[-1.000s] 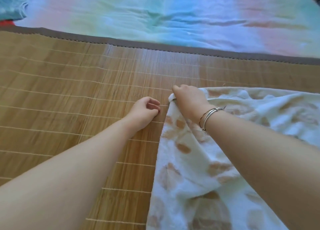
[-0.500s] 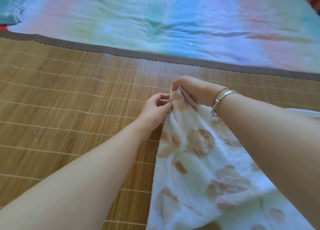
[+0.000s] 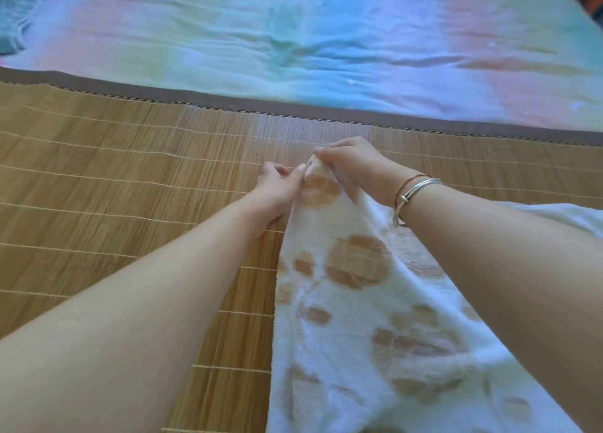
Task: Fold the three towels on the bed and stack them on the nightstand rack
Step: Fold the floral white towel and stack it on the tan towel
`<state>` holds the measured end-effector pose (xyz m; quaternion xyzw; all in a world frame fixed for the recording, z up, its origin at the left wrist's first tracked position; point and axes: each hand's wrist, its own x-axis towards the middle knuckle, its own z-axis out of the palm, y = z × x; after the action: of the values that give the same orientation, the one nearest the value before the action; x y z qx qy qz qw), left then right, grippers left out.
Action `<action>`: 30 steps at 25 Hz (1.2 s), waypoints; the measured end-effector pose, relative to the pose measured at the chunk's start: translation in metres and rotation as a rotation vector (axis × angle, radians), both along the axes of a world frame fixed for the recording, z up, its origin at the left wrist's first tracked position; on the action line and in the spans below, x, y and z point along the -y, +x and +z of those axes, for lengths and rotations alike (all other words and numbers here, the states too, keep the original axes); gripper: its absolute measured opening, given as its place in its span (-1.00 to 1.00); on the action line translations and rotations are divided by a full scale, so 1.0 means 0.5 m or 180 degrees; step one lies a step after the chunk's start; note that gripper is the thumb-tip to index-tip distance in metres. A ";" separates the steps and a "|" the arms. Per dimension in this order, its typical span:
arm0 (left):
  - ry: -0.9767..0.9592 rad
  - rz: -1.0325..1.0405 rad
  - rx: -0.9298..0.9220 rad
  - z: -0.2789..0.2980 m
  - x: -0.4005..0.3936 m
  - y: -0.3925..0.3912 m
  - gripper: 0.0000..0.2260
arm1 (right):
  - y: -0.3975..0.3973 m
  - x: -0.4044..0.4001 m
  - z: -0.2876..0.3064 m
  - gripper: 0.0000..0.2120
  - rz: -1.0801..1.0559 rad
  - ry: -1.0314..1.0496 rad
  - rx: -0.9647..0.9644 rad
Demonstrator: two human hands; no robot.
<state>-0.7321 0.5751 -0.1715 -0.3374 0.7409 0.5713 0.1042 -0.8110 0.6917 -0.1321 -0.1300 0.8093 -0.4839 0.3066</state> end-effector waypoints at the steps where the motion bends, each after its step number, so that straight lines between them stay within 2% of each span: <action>1: 0.0307 0.0032 0.0011 -0.005 0.002 0.018 -0.46 | 0.000 0.007 -0.003 -0.78 -0.0037 -0.0012 -0.0048; 3: 0.0757 -0.0201 0.0066 -0.008 0.006 0.059 -0.49 | -0.001 0.024 -0.013 -0.76 -0.0184 -0.0066 -0.0302; 5: 0.0356 -0.0356 -0.0100 -0.017 0.010 0.090 -0.72 | -0.005 0.042 -0.033 -0.82 -0.0055 0.0240 -0.0743; 6: -0.0118 -0.0265 -0.0240 -0.025 0.011 0.098 -0.80 | -0.002 0.048 -0.046 -0.89 0.0191 0.0720 -0.0957; 7: -0.0619 -0.0124 -0.0358 -0.031 0.007 0.104 -0.85 | 0.006 0.048 -0.059 -0.83 0.0456 0.1222 -0.1153; 8: -0.0980 0.0032 -0.0465 -0.036 -0.004 0.113 -0.87 | 0.018 0.044 -0.075 -0.66 0.0668 0.1583 -0.1342; 9: -0.1128 0.0187 -0.0577 -0.041 -0.017 0.123 -0.87 | 0.037 0.037 -0.086 -0.51 0.0780 0.1696 -0.1568; 13: -0.1185 0.0540 -0.0693 -0.060 -0.059 0.192 -0.68 | 0.147 -0.034 -0.114 -0.19 0.0686 0.1434 -0.2617; 15: -0.1357 0.0276 -0.0552 -0.057 -0.082 0.238 -0.64 | 0.199 -0.088 -0.124 -0.18 0.0647 0.1516 -0.2679; 18: -0.1877 -0.0218 -0.0438 -0.052 -0.110 0.291 -0.70 | 0.257 -0.164 -0.139 -0.35 0.0645 0.1712 -0.2471; 21: -0.2478 -0.0261 -0.0332 -0.050 -0.115 0.309 -0.65 | 0.294 -0.234 -0.156 -0.42 0.0830 0.2004 -0.2344; 23: -0.2957 -0.0571 -0.0632 -0.050 -0.145 0.322 -0.55 | 0.312 -0.273 -0.162 -0.43 0.0769 0.1971 -0.2313; 25: -0.3106 -0.1215 -0.0886 -0.055 -0.201 0.346 -0.50 | 0.332 -0.303 -0.163 -0.41 0.0558 0.1846 -0.2388; 27: -0.2989 -0.1821 -0.0532 -0.071 -0.255 0.388 -0.43 | 0.364 -0.352 -0.167 -0.37 0.0506 0.1931 -0.2393; 30: -0.2931 -0.2100 0.0108 -0.103 -0.273 0.424 -0.36 | 0.399 -0.451 -0.183 -0.33 0.0651 0.2338 -0.2241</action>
<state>-0.5200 0.7115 -0.2230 -0.1078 0.9780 0.1210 0.1311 -0.6115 0.9175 -0.2234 -0.2472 0.9630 -0.0625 0.0868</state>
